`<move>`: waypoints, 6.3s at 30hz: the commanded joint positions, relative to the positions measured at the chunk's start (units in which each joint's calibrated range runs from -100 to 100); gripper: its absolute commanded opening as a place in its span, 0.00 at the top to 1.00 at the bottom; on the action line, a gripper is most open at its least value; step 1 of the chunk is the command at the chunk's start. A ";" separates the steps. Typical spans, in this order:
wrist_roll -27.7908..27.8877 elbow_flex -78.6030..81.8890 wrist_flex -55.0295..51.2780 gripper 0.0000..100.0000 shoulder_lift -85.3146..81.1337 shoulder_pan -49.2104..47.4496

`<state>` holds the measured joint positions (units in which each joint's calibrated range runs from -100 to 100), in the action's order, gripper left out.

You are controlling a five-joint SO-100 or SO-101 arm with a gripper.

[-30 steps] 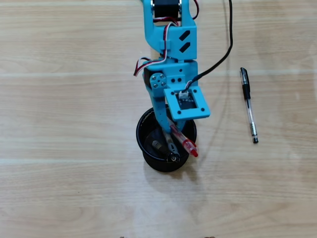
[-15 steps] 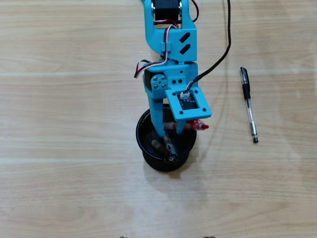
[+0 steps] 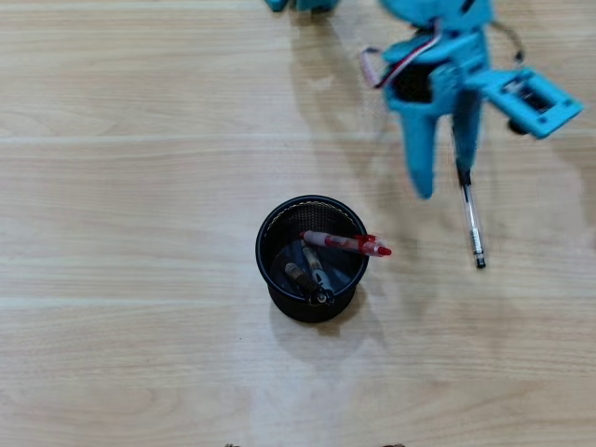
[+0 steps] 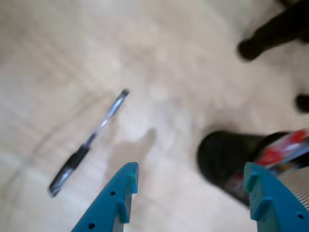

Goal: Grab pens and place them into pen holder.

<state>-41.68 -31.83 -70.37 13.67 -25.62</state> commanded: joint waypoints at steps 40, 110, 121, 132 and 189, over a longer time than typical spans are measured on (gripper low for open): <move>-22.72 -7.06 -8.31 0.93 32.82 -15.26; -4.53 -5.07 14.89 0.98 11.52 19.82; -4.06 -4.61 14.98 0.88 11.35 19.65; -3.38 -8.05 14.20 0.87 11.18 18.93; 34.26 124.77 -3.33 0.87 -112.99 13.20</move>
<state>-7.25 93.09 -71.49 -99.07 -12.87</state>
